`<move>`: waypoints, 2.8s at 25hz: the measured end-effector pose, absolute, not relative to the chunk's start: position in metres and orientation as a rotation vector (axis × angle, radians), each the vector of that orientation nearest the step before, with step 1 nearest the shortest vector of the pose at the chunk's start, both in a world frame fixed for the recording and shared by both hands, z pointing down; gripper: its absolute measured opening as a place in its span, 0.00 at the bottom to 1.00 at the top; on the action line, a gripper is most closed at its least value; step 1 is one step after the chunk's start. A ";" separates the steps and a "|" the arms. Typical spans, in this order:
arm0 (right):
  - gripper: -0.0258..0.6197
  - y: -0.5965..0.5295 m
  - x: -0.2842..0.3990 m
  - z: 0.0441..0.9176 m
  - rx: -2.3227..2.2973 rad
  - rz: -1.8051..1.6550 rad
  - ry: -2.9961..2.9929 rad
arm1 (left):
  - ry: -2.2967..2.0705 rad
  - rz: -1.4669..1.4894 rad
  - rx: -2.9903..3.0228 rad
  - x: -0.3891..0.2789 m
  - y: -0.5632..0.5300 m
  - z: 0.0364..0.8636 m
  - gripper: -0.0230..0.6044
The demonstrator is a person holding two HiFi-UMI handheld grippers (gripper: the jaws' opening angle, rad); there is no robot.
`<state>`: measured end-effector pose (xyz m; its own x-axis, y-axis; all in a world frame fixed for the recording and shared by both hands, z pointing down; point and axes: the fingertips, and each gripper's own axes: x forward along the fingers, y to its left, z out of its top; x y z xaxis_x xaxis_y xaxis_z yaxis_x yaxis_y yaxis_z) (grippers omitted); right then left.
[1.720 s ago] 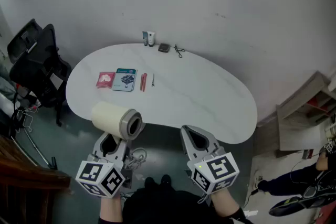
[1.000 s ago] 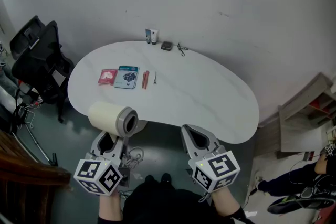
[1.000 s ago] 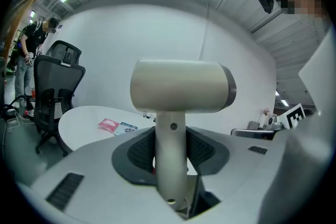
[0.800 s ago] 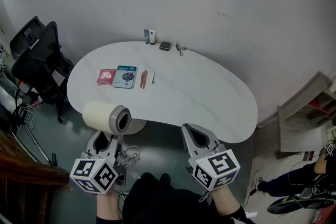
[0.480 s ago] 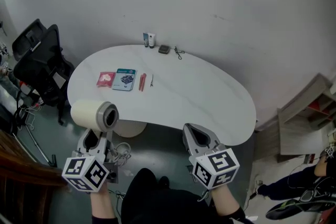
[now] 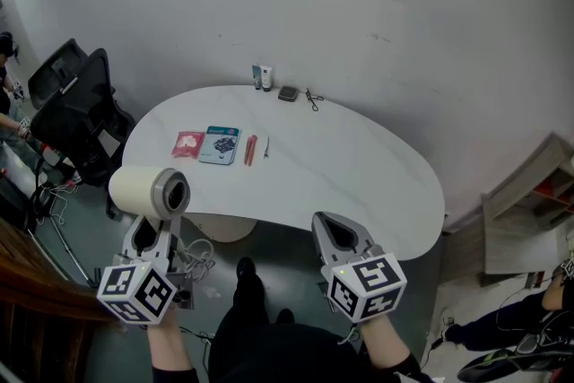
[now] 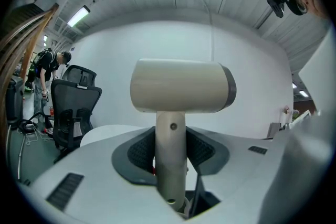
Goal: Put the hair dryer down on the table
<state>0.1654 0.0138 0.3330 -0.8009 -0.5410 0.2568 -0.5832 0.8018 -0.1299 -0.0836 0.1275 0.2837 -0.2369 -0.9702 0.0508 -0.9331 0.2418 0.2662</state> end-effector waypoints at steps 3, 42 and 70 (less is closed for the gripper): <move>0.04 0.005 0.157 0.330 0.885 0.288 -2.786 | -2.322 -0.282 1.796 -0.097 0.120 0.279 0.30; 0.04 -0.167 -0.004 0.376 1.107 0.386 -2.506 | -1.844 0.193 2.160 -0.273 -0.090 0.354 0.30; 0.04 -0.158 0.038 0.405 1.362 0.516 -2.307 | -1.133 0.670 2.439 -0.145 -0.140 0.445 0.30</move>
<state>0.0376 -0.1582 0.4054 -0.4385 -0.7327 0.5205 -0.8846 0.4541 -0.1060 -0.1453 -0.1396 0.4453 0.5641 -0.6079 0.5587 -0.7827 -0.6093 0.1273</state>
